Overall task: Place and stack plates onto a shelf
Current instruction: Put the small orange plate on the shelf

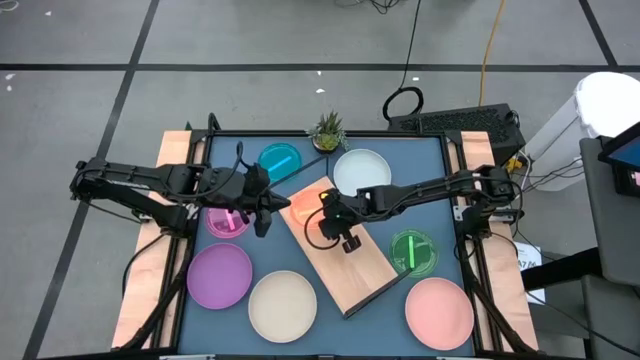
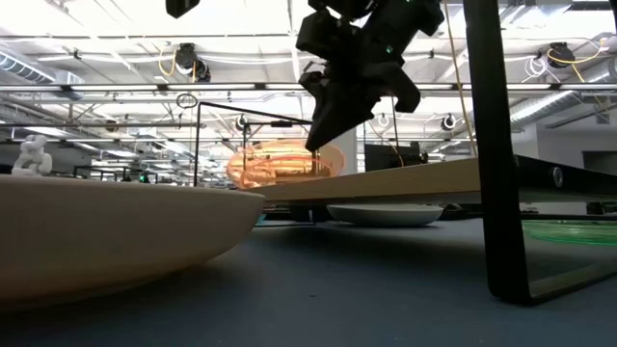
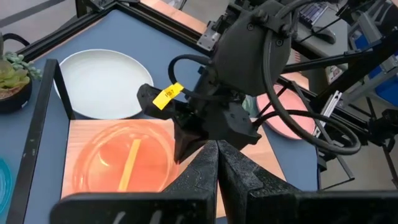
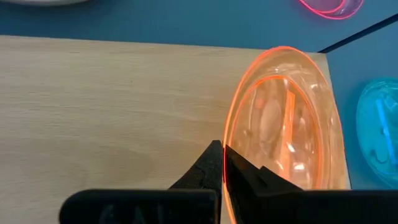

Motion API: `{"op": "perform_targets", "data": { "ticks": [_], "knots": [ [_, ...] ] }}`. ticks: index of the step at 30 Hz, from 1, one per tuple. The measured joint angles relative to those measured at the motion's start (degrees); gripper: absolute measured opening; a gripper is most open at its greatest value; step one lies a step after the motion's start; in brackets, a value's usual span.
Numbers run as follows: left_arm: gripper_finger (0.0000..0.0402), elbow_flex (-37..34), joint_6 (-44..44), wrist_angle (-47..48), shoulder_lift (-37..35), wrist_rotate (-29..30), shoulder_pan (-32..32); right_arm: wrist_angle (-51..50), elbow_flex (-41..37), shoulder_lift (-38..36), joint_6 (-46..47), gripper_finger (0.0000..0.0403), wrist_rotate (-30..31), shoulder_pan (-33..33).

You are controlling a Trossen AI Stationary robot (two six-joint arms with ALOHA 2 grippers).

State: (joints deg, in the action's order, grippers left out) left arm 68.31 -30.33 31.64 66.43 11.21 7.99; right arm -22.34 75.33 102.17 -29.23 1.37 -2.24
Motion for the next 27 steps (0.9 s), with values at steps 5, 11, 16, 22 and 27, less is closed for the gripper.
{"op": "perform_targets", "data": {
  "ticks": [5, 11, 16, 22, 27],
  "knots": [
    [0.0012, 0.0, 0.11, 0.02, 0.0, 0.89, -0.02, 3.88, -2.04, 0.0, 0.0, 0.0, 0.0, 0.0],
    [0.0012, 0.0, 0.14, 0.02, 0.0, 0.91, -0.02, 7.76, -4.71, 0.0, 0.02, 0.0, -0.02, 0.0],
    [0.0012, 0.0, 0.13, 0.04, 0.0, 0.93, 0.0, 9.48, -6.15, 0.0, -0.04, 0.0, -0.13, 0.0],
    [0.0012, 0.0, 0.04, 0.04, 0.0, 0.95, -0.02, 14.86, -8.74, 0.0, 0.19, 0.0, -0.15, 0.0],
    [0.0012, 0.0, 0.02, 0.04, 0.0, 0.95, -0.02, 15.71, -9.91, 0.0, 1.42, 0.0, -0.28, 0.0]
  ]
}}
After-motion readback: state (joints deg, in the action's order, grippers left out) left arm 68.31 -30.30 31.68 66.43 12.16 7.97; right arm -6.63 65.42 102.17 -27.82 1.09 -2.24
